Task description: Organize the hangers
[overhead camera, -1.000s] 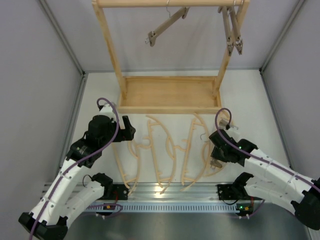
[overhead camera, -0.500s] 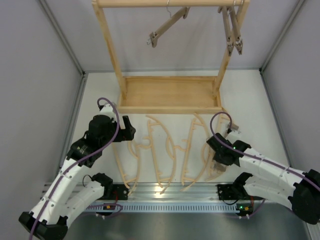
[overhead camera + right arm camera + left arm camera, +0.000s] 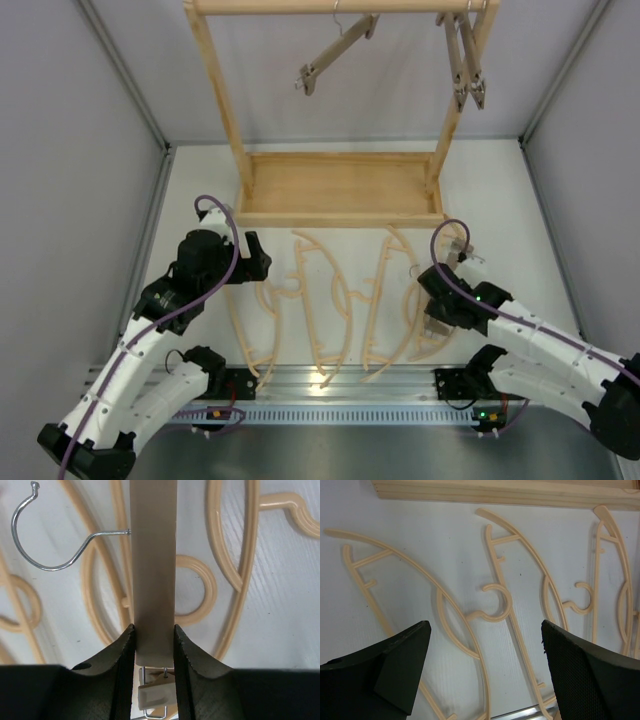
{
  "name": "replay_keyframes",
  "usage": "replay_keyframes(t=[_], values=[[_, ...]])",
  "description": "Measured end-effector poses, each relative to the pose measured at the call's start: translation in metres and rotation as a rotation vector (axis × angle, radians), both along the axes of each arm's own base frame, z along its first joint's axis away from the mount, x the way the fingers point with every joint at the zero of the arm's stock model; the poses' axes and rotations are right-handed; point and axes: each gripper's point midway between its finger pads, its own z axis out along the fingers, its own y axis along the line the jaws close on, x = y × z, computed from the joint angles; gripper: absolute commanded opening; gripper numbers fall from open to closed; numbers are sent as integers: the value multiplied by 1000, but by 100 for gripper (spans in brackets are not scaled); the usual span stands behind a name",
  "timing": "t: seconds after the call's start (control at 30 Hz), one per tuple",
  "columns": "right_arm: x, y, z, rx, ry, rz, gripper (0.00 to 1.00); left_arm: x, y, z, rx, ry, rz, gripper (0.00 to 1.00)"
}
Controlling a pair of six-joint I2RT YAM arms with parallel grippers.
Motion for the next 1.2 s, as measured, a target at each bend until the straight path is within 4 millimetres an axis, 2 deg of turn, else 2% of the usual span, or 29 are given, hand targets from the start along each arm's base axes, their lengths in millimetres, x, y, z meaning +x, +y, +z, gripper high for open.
replay_keyframes(t=[0.27,0.43,0.57,0.73,0.83,0.93,1.07,1.2], values=[[23,30,72,166,-154,54,0,0,0,0,0,0,1,96],[27,57,105,295,-194,139,0,0,0,0,0,0,1,96],[30,93,124,427,-194,232,0,0,0,0,0,0,1,96],[44,164,154,594,-172,384,0,0,1,0,2,0,4,96],[56,202,191,668,-209,456,0,1,1,-1,5,4,5,96],[70,221,240,733,-301,479,0,1,1,-2,7,5,8,96],[90,221,306,800,-476,427,0,1,1,-2,8,5,8,96],[109,214,355,835,-601,363,0,1,1,-2,8,5,8,96]])
